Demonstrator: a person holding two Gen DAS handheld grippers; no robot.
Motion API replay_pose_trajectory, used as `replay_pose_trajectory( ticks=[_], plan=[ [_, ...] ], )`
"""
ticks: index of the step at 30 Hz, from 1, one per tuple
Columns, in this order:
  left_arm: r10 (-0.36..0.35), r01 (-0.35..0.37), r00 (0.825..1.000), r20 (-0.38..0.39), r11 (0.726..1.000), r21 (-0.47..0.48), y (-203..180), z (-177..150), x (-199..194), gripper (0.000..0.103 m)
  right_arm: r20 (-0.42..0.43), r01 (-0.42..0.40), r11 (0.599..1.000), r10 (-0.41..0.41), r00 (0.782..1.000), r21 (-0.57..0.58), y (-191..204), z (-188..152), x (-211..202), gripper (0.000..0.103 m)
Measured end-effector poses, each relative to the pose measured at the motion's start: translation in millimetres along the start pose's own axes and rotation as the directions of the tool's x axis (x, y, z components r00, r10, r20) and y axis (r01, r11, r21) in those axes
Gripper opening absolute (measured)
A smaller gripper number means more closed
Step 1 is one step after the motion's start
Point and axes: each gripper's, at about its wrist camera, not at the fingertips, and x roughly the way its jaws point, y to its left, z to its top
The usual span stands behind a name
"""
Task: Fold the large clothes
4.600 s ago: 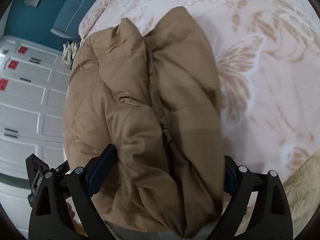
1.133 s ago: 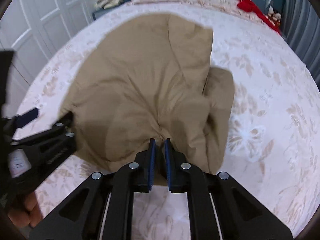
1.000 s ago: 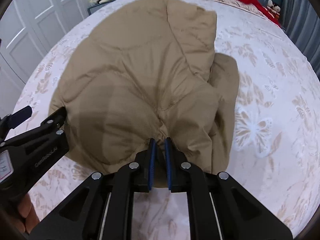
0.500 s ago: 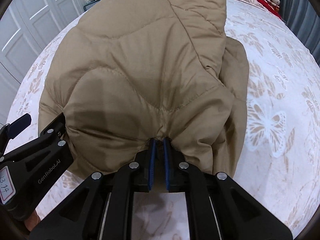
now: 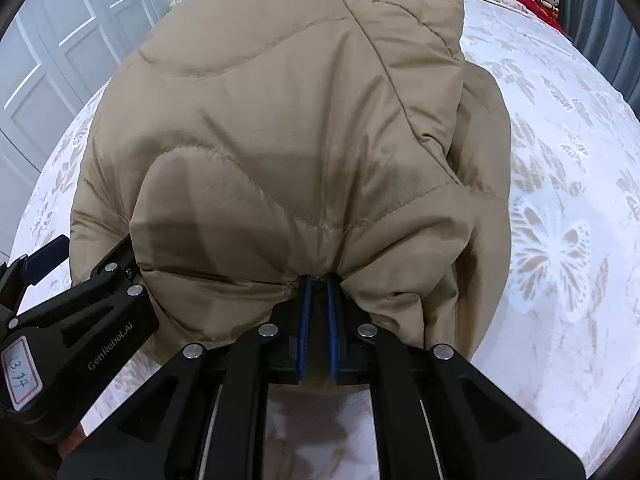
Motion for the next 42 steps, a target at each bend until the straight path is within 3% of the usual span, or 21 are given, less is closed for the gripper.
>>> replay_pose_trajectory(
  ticks=[5, 9, 10, 11, 13, 19, 28, 42],
  plan=[
    [0.015, -0.015, 1.0, -0.001, 1.0, 0.006, -2, 1, -2, 0.079, -0.006, -0.001, 1.0, 0.001, 1.0, -0.016, -1, 2, 5, 0.006],
    [-0.024, 0.024, 1.0, -0.017, 1.0, -0.007, 9, -1, -20, 0.078, 0.002, -0.024, 1.0, 0.024, 1.0, -0.002, -4, -1, -19, 0.01],
    [-0.037, 0.037, 0.999, -0.016, 0.999, -0.017, 15, -3, -28, 0.077, 0.022, -0.033, 0.999, 0.033, 0.999, 0.017, -6, -6, -38, 0.023],
    [-0.042, 0.041, 0.999, -0.009, 0.999, -0.029, 20, -8, -38, 0.077, 0.045, -0.037, 0.999, 0.036, 0.998, 0.026, -7, -11, -51, 0.043],
    [-0.024, 0.025, 0.999, 0.025, 0.999, -0.045, 31, -22, -64, 0.077, 0.11, -0.032, 0.999, 0.031, 0.993, 0.012, -3, -30, -90, 0.059],
    [-0.005, 0.011, 0.995, 0.101, 0.998, -0.059, 49, -74, -131, 0.086, 0.198, 0.039, 0.999, -0.033, 0.98, -0.023, 12, -95, -158, 0.076],
    [-0.011, 0.021, 0.988, 0.152, 0.998, -0.059, 48, -138, -183, 0.089, 0.263, 0.063, 0.997, -0.072, 0.962, 0.041, 14, -170, -208, 0.086],
    [-0.023, 0.038, 0.98, 0.198, 0.997, -0.071, 57, -187, -204, 0.089, 0.303, 0.079, 0.995, -0.095, 0.948, 0.066, 16, -219, -226, 0.086]
  ],
)
